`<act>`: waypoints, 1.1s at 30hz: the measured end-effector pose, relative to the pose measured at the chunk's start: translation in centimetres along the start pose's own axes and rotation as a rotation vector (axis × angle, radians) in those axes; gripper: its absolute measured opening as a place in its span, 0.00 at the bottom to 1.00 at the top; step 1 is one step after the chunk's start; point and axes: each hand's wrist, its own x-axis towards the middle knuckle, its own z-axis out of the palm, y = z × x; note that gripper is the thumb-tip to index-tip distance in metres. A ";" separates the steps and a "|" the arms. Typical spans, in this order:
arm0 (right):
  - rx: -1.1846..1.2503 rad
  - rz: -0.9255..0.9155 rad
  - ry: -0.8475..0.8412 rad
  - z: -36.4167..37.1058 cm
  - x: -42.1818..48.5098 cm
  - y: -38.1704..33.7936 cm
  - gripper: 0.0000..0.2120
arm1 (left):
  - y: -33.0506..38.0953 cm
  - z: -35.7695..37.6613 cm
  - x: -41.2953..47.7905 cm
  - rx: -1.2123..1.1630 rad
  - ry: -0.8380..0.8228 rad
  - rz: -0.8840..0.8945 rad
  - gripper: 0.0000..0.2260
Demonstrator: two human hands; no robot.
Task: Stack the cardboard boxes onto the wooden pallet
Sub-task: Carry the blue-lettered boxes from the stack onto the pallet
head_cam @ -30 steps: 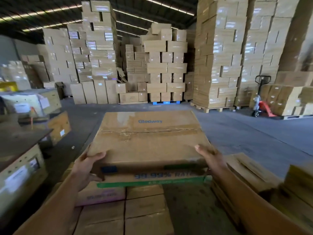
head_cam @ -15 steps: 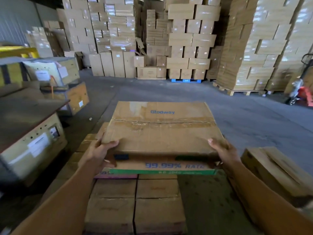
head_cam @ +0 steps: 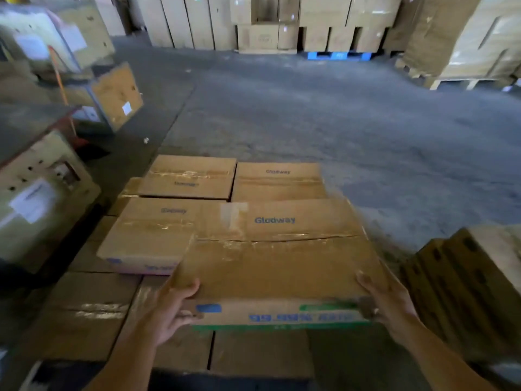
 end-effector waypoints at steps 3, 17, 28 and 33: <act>-0.030 0.095 0.015 1.0 3.8 3.1 0.20 | -1.7 0.3 4.1 0.020 0.013 -0.115 0.27; 0.033 0.193 0.105 3.9 17.3 9.7 0.24 | -2.5 3.3 20.8 0.134 -0.004 -0.080 0.32; 0.020 0.186 0.087 7.9 27.2 12.2 0.20 | -4.2 6.1 29.1 0.229 0.321 0.101 0.32; 0.007 0.177 0.114 9.0 29.4 14.3 0.25 | -5.9 6.5 31.6 0.293 0.397 0.160 0.33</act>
